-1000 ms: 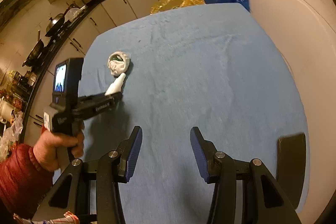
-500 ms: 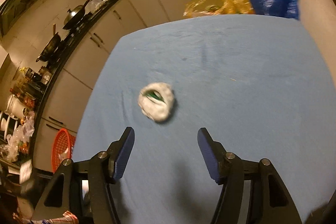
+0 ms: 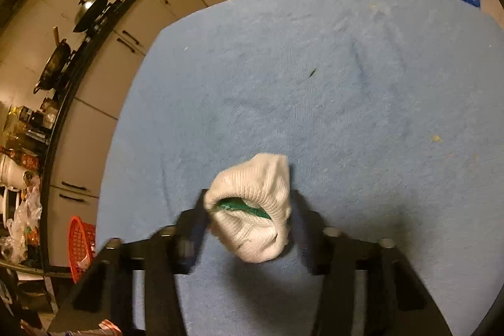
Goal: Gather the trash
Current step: 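Grasp the white bottle with left tool while right tool grasps the white glove, then carry the white bottle and glove over the red basket with both tools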
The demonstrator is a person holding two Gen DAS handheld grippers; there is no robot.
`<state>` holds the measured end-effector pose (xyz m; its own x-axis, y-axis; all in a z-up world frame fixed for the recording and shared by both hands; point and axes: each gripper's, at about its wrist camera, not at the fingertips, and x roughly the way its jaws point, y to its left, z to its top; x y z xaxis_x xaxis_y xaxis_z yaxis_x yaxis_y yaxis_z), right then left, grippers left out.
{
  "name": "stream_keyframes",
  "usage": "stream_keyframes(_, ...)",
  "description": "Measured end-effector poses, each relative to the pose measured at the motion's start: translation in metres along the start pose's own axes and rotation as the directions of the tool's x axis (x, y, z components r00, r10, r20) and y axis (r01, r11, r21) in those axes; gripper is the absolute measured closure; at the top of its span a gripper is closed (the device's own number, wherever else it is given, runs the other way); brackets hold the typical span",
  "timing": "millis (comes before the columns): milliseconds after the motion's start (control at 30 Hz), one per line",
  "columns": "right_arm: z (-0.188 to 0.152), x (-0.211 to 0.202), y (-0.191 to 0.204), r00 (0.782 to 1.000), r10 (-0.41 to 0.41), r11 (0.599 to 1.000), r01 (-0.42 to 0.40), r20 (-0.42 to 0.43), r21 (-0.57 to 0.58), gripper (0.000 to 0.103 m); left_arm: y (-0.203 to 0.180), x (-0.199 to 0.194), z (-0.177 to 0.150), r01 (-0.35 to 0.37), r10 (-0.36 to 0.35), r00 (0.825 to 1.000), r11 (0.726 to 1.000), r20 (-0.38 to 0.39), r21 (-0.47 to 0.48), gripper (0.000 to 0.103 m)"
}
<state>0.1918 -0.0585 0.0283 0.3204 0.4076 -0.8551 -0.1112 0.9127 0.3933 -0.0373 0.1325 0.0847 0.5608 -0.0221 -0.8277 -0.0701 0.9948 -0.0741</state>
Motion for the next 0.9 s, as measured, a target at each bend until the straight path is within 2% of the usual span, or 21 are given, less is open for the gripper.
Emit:
stream_keyframes(33,-0.002,-0.002,0.004,1.0,0.0,1.0,0.0,0.002,-0.015,0.072,0.0,-0.001,0.0,-0.001,0.001,1.0,1.0,0.0,-0.002,0.074)
stream_keyframes(133,-0.015,-0.019,0.015,1.0,0.008,0.999,-0.006,0.027,-0.051,0.075,0.0,0.001,0.001,0.002,-0.002,1.0,1.0,-0.002,-0.001,0.074)
stream_keyframes(567,-0.127,-0.102,0.059,0.995,0.075,0.988,-0.064,0.073,-0.137,0.075,0.007,-0.007,-0.005,0.046,-0.046,0.999,0.999,-0.001,0.025,0.074)
stream_keyframes(700,-0.15,-0.113,0.073,0.995,0.078,0.986,-0.067,0.067,-0.155,0.075,0.014,-0.014,-0.007,0.053,-0.053,0.999,0.998,0.009,0.03,0.074)
stream_keyframes(900,-0.167,-0.117,0.092,0.995,0.071,0.982,-0.059,0.063,-0.179,0.075,0.023,-0.023,-0.007,0.059,-0.061,0.998,0.997,0.027,0.048,0.074)
